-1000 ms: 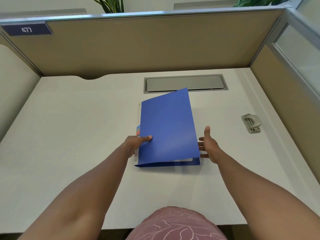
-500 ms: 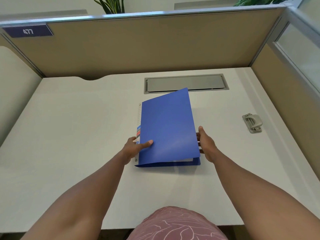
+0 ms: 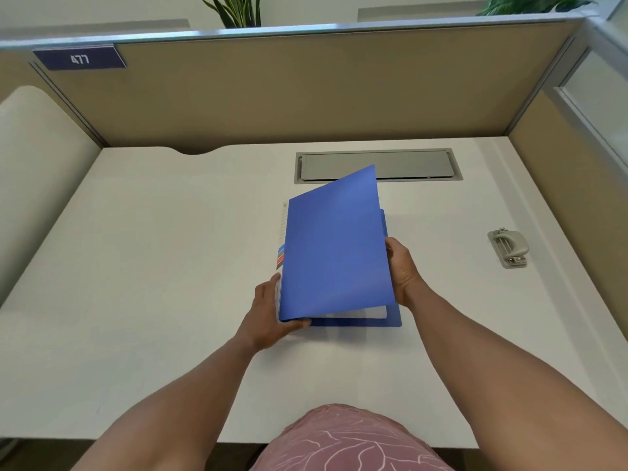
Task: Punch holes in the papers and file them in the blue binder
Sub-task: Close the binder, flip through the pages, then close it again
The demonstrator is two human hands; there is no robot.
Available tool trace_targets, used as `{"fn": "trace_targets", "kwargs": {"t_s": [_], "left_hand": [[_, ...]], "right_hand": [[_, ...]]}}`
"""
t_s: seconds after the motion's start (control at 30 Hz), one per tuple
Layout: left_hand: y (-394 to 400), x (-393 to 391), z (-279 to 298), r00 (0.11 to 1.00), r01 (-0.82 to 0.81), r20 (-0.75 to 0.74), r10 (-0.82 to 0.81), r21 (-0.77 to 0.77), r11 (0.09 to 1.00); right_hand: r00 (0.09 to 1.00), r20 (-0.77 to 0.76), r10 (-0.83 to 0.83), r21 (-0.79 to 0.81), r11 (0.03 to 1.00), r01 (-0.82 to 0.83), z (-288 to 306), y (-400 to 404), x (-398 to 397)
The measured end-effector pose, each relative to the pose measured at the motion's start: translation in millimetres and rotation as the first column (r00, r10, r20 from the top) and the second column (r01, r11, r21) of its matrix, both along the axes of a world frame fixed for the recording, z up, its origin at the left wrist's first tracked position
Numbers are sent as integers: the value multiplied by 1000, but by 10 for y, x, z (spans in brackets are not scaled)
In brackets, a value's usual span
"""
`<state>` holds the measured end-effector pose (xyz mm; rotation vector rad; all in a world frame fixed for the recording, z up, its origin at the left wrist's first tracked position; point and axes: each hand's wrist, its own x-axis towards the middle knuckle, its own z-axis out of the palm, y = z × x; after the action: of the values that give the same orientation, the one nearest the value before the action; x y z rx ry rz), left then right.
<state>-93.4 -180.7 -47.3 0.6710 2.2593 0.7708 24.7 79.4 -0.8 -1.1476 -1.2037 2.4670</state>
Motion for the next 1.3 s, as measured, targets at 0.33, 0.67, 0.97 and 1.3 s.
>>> {"fn": "trace_targets", "kwargs": {"t_s": [0.33, 0.67, 0.97, 1.3], "left_hand": [[-225, 120, -191, 988, -128, -81, 133, 59, 990], [-219, 100, -199, 933, -337, -75, 351, 155, 929], [-176, 52, -165, 754, -657, 145, 641, 162, 736], [-260, 36, -212, 635, -767, 289, 717, 122, 630]], "right_hand": [[857, 437, 272, 303, 853, -425, -98, -133, -46], [611, 706, 358, 420, 483, -768, -328, -221, -13], [576, 757, 310, 450, 391, -803, -412, -189, -12], [562, 773, 294, 448, 374, -812, -459, -134, 9]]}}
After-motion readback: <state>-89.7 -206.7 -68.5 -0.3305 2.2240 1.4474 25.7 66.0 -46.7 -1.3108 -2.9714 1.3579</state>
